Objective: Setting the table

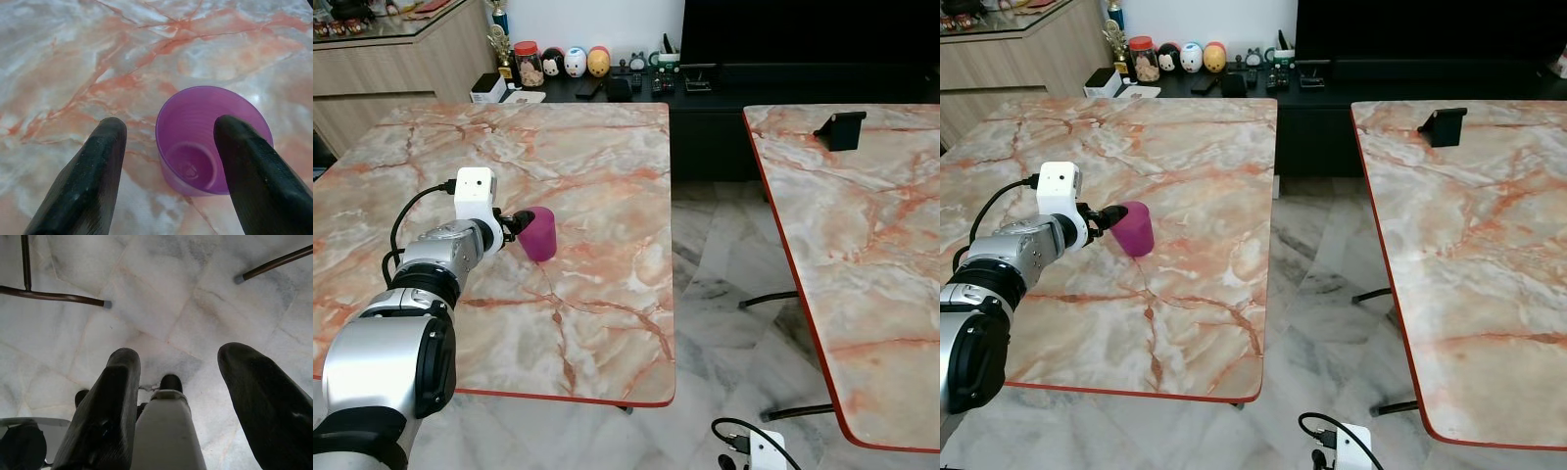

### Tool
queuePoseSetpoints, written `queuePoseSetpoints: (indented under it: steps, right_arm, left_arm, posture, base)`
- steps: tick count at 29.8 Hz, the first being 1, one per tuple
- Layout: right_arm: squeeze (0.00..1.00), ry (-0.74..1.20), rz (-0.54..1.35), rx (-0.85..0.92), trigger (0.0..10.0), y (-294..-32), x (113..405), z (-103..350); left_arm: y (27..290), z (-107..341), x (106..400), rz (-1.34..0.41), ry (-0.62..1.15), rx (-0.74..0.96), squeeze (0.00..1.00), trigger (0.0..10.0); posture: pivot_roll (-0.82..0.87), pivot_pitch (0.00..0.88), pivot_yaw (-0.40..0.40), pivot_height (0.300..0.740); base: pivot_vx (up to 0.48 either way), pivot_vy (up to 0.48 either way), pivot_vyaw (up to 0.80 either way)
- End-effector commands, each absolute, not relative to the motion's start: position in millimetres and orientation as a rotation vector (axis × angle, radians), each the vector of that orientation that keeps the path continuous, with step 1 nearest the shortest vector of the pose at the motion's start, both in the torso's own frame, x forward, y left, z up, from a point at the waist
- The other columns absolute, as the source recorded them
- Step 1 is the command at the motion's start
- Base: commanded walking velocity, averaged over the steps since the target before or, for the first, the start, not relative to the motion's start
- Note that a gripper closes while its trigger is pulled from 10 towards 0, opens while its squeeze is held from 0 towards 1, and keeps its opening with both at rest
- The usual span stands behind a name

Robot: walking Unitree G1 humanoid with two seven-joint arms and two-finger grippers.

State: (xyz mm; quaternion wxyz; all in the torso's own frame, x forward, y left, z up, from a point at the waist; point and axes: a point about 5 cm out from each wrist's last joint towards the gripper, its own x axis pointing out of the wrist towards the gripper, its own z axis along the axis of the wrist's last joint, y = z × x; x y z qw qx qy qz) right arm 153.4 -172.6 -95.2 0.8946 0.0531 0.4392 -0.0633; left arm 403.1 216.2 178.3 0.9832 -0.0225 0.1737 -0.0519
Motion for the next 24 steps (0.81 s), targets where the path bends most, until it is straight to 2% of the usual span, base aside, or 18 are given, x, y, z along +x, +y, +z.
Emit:
queuePoseSetpoints:
  steps: [1, 24]
  right_arm:
    - [0.00, 0.913, -0.133, 0.116, 10.0, -170.0, 150.2, -96.4]
    - [0.00, 0.914, -0.129, 0.115, 10.0, -170.4, 146.2, -97.5]
  left_arm:
    - [216.1, 179.2, 403.4, -0.103, 0.370, -0.042, 0.00, 10.0]
    - [211.4, 169.3, 401.9, -0.049, 0.377, -0.217, 0.00, 10.0]
  posture:
    - [0.03, 0.000, 0.078, 0.740]
    - [0.02, 0.000, 0.080, 0.740]
  base:
    - [0.000, 0.000, 0.00]
    - [0.000, 0.000, 0.00]
